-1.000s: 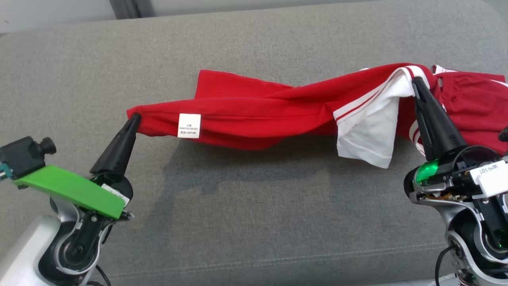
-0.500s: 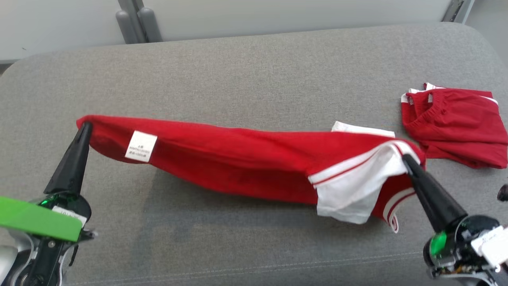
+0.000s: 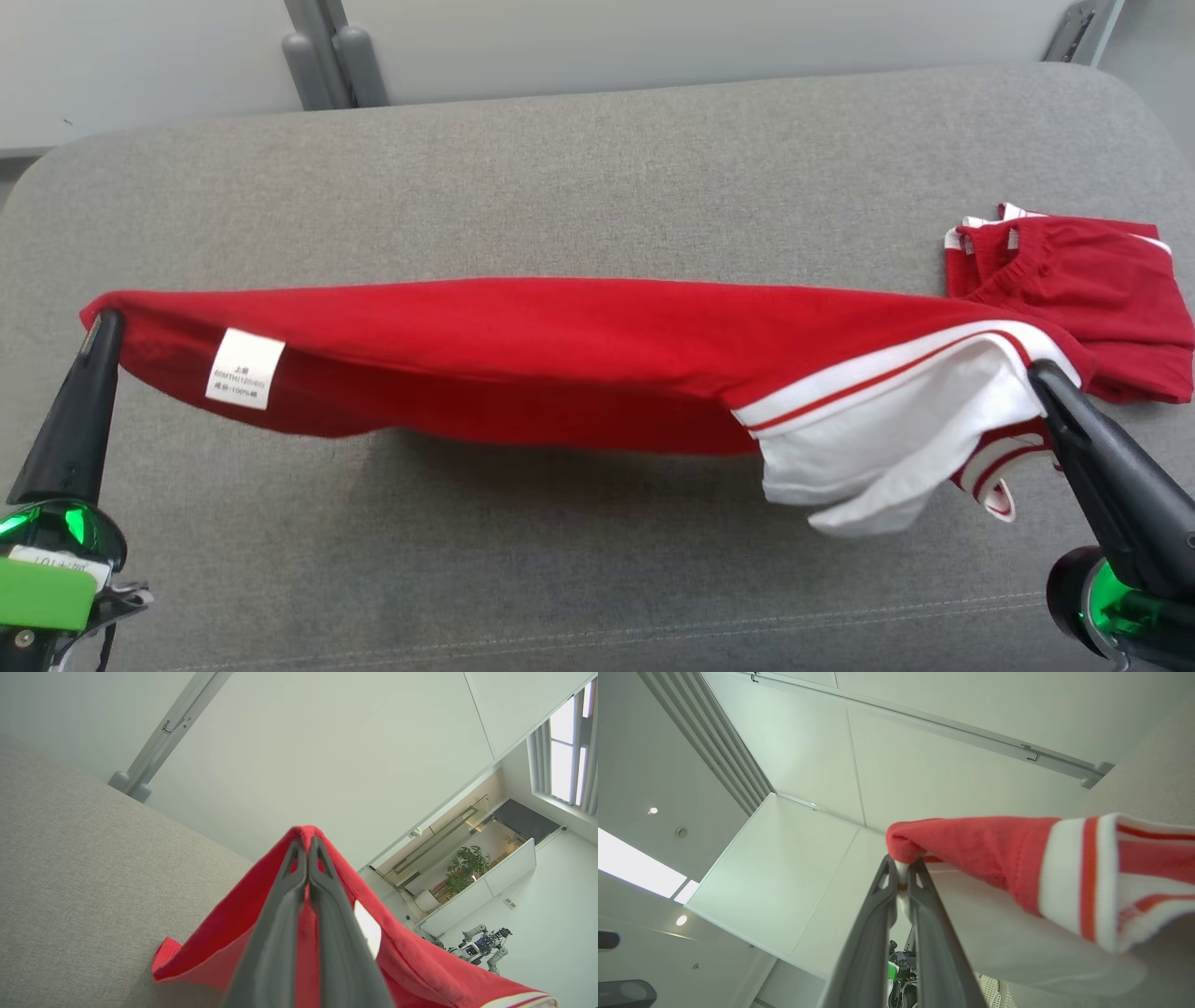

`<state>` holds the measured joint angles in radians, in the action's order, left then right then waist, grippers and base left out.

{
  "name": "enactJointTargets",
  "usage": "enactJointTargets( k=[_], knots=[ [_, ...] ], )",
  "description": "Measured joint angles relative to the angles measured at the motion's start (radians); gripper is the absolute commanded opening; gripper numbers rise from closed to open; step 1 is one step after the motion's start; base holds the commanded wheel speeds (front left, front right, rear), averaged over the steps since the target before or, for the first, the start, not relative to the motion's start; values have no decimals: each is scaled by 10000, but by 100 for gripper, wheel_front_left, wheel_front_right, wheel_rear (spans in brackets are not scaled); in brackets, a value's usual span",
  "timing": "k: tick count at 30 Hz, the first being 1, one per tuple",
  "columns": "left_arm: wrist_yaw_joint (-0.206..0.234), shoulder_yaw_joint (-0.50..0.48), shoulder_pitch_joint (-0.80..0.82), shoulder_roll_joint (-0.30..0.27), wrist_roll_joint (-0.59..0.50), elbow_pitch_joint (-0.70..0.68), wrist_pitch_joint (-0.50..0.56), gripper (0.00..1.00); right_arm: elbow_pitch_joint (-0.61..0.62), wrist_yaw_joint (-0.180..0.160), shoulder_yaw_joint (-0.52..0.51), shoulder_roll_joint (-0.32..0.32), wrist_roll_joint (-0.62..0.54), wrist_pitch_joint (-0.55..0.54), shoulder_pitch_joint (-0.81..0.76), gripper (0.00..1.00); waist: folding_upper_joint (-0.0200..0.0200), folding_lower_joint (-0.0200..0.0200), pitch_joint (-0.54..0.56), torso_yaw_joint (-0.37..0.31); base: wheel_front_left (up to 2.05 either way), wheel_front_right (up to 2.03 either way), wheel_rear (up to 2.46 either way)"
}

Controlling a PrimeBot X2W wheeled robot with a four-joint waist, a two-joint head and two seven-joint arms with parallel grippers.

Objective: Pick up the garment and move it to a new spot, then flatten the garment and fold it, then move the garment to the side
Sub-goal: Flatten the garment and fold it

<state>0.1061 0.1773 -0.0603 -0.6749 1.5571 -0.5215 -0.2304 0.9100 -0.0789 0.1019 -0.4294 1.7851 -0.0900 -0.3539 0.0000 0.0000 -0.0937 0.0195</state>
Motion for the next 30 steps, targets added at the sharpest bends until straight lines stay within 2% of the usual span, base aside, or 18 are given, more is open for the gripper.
enactJointTargets(
  k=[3, 7, 11, 15, 18, 24, 30],
  knots=[
    [4, -349, -458, -19, 155, -456, -10, 0, 489, 148, -188, -88, 123, -35, -174, 0, 0, 0, 225, -43, 0, 0, 0],
    [12, -796, -925, -84, 330, -1195, -84, 0, 487, 359, -399, -77, 445, -81, -389, 0, 0, 0, 539, -118, 0, 0, 0],
    [94, -1220, -1254, -454, 418, -2159, -82, 0, 430, 430, -698, -65, 700, -79, -515, 0, 0, -1, 642, -207, 0, 0, 0],
    [102, -1239, -1252, -978, 554, -2449, 318, 0, 278, 203, -857, -46, 1014, -50, -422, 0, 0, 0, 386, -255, 0, 0, 0],
    [104, -746, -1172, -1248, 1083, -2326, 986, 0, 130, -194, -740, -113, 1279, -96, -74, 0, 0, -1, 63, -241, 0, 0, 0],
    [186, 376, 305, -1628, 2013, -1116, 2420, 0, -2038, -629, -378, -174, 1756, -67, 1702, 0, 0, 0, -717, -68, 0, 0, 0],
    [188, 1014, 3345, -1812, 2255, 397, 3463, 0, -4481, -621, -362, -809, 1544, 468, 4735, 0, 0, 0, -1522, 218, 0, 0, 0]
  ],
)
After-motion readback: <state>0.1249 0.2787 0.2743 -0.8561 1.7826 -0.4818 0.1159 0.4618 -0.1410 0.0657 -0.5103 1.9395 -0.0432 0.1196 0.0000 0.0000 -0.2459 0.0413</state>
